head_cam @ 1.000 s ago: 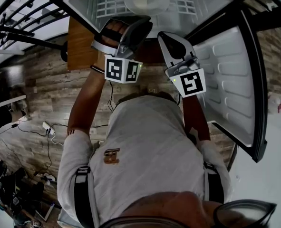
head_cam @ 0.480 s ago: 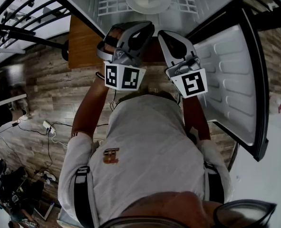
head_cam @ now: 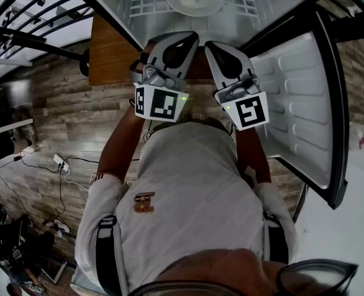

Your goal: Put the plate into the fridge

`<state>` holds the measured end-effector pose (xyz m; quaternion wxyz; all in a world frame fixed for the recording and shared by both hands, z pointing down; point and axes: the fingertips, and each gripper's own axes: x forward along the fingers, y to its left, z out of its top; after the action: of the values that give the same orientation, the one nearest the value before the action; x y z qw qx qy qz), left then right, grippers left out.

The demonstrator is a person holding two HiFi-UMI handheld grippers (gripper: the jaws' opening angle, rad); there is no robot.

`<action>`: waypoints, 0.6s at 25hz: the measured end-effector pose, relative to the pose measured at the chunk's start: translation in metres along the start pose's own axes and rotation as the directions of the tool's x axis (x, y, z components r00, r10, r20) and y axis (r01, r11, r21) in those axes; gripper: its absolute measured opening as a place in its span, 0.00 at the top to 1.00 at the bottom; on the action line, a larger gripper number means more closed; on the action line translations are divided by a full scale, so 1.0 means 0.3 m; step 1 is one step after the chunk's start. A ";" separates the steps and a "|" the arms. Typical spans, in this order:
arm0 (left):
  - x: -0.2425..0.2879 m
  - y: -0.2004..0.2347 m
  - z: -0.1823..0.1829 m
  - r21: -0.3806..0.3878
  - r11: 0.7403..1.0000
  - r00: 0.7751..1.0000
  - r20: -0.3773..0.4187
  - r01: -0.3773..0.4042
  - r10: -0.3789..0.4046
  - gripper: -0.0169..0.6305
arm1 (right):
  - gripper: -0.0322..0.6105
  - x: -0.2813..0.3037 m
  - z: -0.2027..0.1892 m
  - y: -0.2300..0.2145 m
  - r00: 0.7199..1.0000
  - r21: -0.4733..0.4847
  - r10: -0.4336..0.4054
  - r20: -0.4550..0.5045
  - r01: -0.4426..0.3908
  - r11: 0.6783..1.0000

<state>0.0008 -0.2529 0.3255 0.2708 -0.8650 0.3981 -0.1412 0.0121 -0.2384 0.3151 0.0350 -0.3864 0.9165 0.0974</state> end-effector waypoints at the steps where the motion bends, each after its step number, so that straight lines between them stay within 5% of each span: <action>1: -0.005 0.001 0.003 -0.032 0.999 1.000 0.009 -0.003 0.003 0.93 | 0.90 -0.002 0.001 0.002 1.000 0.006 0.001 0.002 -0.001 1.000; 15: -0.057 0.009 0.036 -0.298 0.954 0.997 0.083 0.025 0.000 0.95 | 0.90 -0.019 -0.001 0.031 0.999 0.072 0.036 0.025 -0.038 0.997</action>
<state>-0.0069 -0.2372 0.3147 0.1523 -0.9036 0.3977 -0.0455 0.0093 -0.2282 0.3175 0.0580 -0.3665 0.9260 0.0693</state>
